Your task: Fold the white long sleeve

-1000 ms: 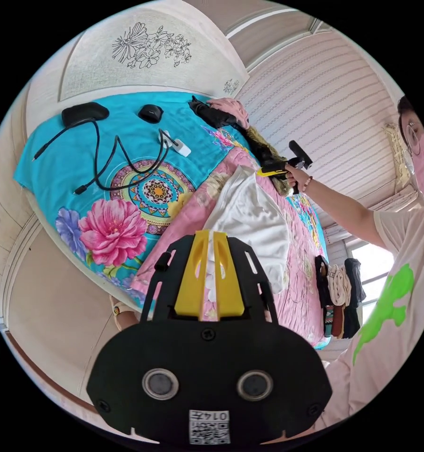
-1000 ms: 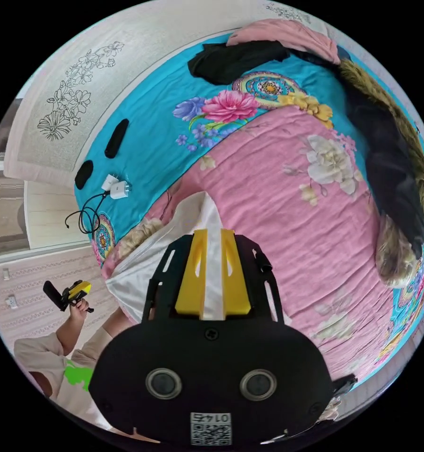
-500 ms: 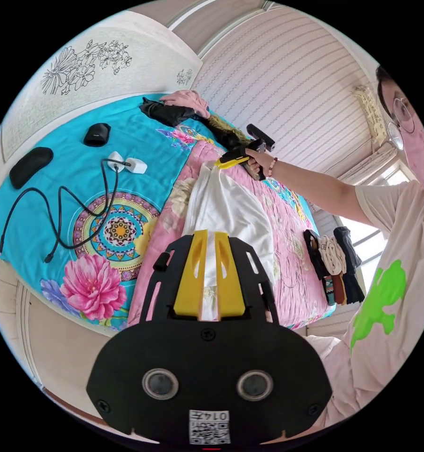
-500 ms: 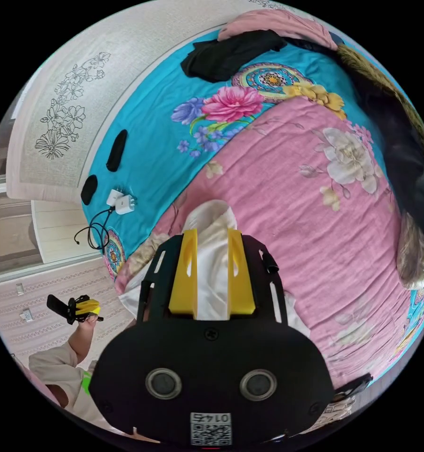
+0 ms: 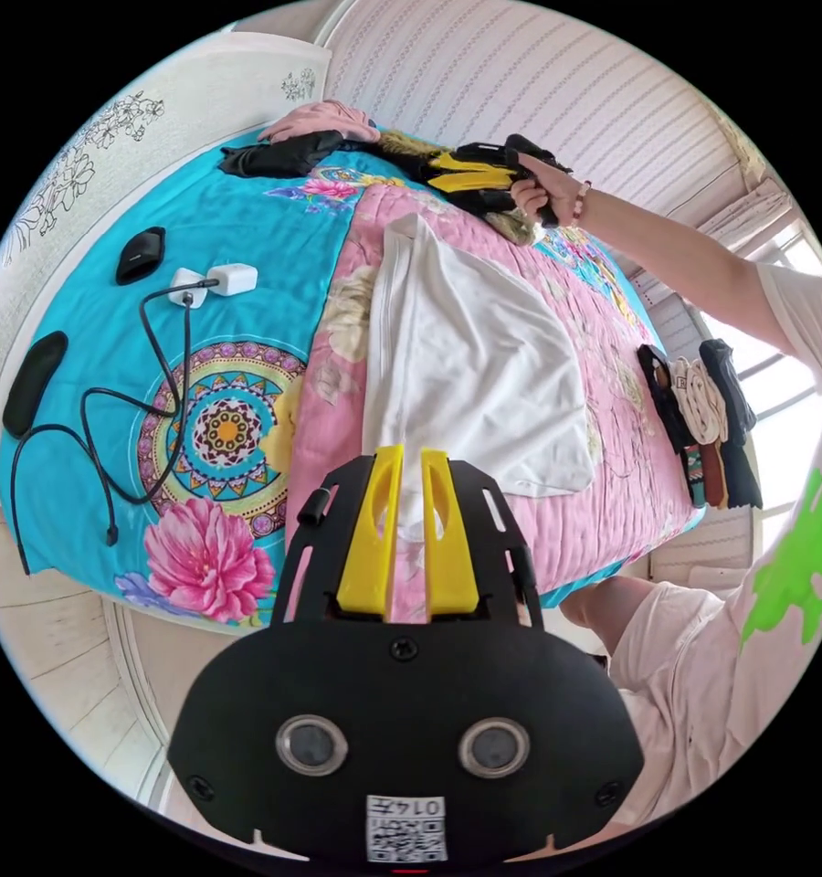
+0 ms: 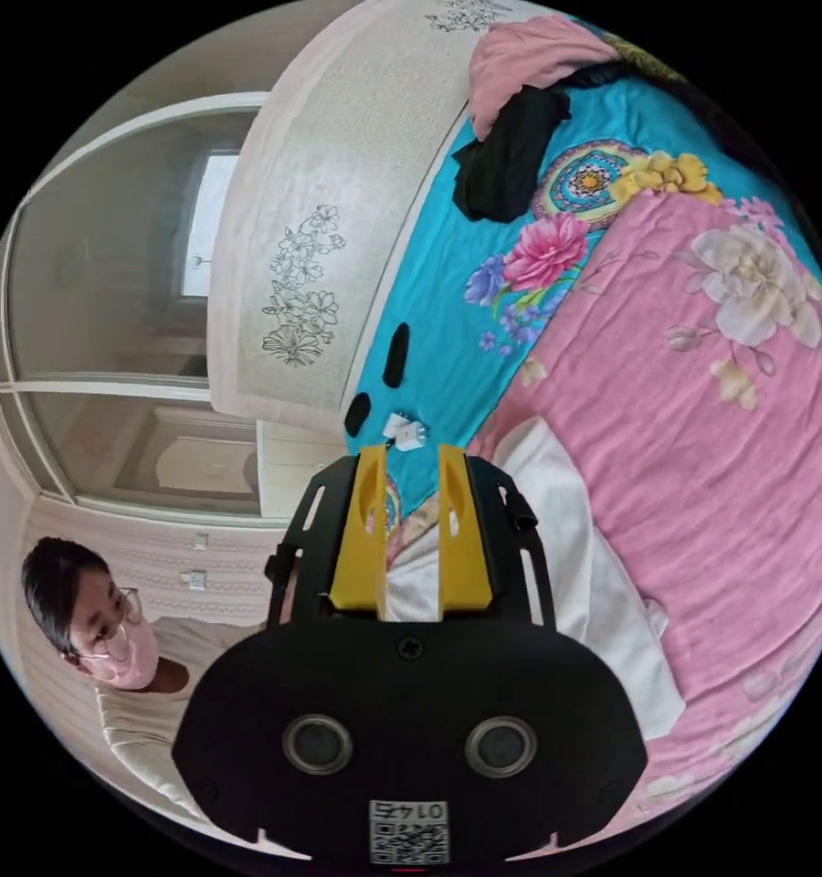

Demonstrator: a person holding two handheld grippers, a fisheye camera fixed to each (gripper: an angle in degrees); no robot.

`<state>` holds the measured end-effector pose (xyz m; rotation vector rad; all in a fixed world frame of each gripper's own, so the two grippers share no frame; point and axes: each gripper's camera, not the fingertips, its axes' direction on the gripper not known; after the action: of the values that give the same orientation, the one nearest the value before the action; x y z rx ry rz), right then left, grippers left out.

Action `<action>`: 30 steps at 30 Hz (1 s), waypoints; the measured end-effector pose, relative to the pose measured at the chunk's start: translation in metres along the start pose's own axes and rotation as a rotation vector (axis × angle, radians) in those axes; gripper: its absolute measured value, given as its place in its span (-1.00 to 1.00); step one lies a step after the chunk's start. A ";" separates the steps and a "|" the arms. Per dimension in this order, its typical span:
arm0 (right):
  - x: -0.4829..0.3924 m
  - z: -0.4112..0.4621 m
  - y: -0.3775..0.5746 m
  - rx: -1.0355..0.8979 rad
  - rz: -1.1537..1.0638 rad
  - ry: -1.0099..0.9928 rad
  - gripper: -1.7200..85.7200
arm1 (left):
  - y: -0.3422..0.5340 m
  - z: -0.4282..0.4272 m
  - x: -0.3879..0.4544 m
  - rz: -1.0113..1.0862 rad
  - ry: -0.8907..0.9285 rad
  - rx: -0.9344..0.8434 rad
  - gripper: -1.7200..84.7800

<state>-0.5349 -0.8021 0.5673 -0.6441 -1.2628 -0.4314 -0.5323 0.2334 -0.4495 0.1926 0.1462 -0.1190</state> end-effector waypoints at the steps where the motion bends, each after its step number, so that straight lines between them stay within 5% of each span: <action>1: 0.001 0.001 0.000 -0.007 0.008 0.074 -0.76 | -0.003 0.002 0.002 0.001 0.001 -0.004 -0.86; 5: -0.001 0.022 -0.004 -0.070 0.014 0.460 -0.71 | -0.019 0.010 0.009 0.014 -0.019 -0.043 -0.87; 12: -0.012 0.047 -0.017 -0.080 -0.033 0.625 -0.93 | -0.034 0.001 0.016 0.008 -0.051 -0.079 -0.98; 16: -0.019 0.043 -0.021 -0.071 -0.060 0.605 -0.93 | -0.035 -0.006 0.013 -0.017 -0.124 -0.110 -0.98; 21: -0.008 0.034 -0.021 -0.155 -0.027 0.487 -0.83 | -0.051 -0.022 0.007 -0.059 0.012 -0.020 -0.93; 25: -0.011 0.019 -0.015 -0.155 -0.031 0.463 -0.82 | -0.082 -0.013 0.011 -0.042 -0.020 -0.066 -0.75; 30: -0.013 0.009 -0.008 -0.202 -0.023 0.496 -0.87 | -0.104 0.001 0.016 -0.023 0.027 -0.120 -0.95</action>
<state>-0.5498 -0.8028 0.5581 -0.6421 -0.7614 -0.6965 -0.5300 0.1303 -0.4701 0.0725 0.1818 -0.1299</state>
